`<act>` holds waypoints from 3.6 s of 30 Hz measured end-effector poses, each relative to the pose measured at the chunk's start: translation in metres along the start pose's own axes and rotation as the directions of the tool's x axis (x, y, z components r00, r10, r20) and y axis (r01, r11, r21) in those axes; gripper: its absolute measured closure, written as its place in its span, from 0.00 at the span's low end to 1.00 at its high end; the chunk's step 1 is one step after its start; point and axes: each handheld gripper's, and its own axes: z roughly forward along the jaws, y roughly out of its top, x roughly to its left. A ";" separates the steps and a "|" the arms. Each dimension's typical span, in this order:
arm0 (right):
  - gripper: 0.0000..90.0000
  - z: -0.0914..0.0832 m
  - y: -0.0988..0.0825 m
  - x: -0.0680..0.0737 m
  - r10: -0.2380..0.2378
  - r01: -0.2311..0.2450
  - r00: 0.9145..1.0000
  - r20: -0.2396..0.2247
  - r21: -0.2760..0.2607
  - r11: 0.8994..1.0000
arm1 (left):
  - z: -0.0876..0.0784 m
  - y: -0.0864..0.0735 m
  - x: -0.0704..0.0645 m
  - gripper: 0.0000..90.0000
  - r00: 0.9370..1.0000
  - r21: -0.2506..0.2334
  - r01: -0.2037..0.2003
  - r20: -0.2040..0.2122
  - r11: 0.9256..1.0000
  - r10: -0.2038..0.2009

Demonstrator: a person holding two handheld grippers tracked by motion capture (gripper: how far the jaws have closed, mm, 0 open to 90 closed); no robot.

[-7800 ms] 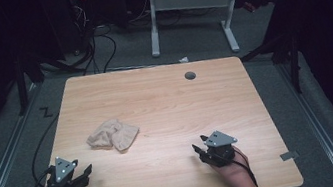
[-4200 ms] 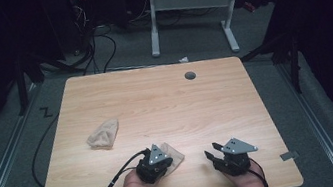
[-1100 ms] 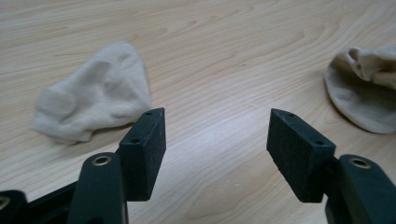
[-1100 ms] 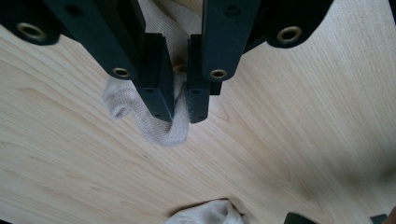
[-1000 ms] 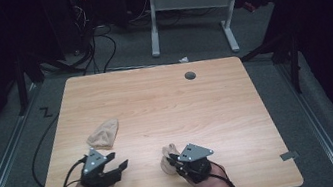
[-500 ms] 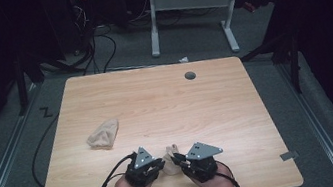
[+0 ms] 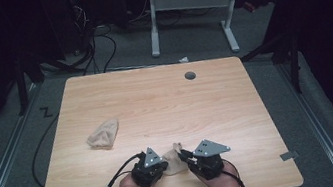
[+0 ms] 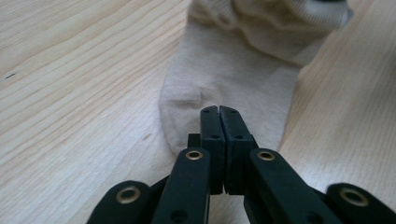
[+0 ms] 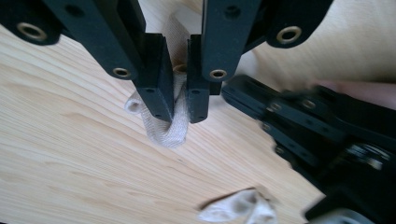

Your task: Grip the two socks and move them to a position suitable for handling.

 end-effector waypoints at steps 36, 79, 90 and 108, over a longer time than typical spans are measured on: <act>1.00 0.020 -0.017 -0.045 0.052 -0.068 0.992 0.112 0.145 0.987 | -0.018 -0.011 0.028 0.94 0.998 0.018 -0.003 -0.064 1.000 0.004; 0.92 0.014 -0.017 -0.023 0.014 -0.016 1.000 0.019 0.121 0.992 | -0.102 -0.067 0.179 0.53 0.844 -0.246 0.321 -0.364 0.914 -0.394; 0.92 0.016 -0.017 -0.020 0.015 -0.017 1.000 0.019 0.131 0.991 | -0.099 -0.067 0.178 0.94 0.868 -0.233 0.361 -0.269 0.903 -0.417; 0.91 0.016 -0.014 -0.017 0.004 -0.006 1.000 0.022 0.116 0.993 | -0.058 -0.007 0.074 0.96 0.985 -0.175 0.079 -0.136 0.981 -0.103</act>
